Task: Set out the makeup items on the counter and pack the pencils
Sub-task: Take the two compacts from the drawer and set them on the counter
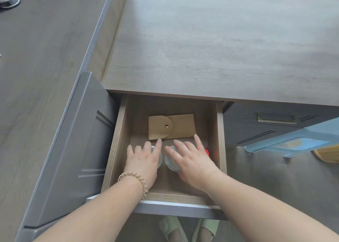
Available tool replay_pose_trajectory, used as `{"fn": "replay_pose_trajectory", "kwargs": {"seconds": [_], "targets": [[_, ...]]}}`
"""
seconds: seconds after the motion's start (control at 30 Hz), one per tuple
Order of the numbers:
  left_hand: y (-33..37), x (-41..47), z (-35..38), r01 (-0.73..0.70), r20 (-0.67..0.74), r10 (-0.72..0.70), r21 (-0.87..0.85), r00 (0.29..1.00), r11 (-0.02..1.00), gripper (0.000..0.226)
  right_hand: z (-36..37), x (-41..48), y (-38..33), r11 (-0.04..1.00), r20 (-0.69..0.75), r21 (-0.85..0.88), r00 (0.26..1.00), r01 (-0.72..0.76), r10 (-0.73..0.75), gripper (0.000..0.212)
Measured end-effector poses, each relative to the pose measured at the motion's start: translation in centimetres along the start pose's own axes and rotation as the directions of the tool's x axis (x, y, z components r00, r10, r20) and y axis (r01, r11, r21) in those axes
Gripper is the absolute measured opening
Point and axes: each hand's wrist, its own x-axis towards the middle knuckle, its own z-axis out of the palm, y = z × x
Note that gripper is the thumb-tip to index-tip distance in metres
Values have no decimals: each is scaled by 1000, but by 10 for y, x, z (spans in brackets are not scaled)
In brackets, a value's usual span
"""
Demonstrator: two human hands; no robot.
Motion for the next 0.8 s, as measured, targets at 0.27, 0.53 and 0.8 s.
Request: {"fn": "replay_pose_trajectory", "kwargs": {"seconds": [0.27,0.53,0.8], "targets": [[52,-13,-93,-85,-291,70,-40,954,996,78,-87,-61,57,986,-269,-58,954,-154,133,76],[169,12,-201,-246,-488,197,-37,851,969,80,-146,-144,174,943,-400,-66,875,-325,273,82],[362,82,-266,-251,-525,188,-51,830,967,84,-158,-238,361,933,-322,12,882,-360,344,77]]}}
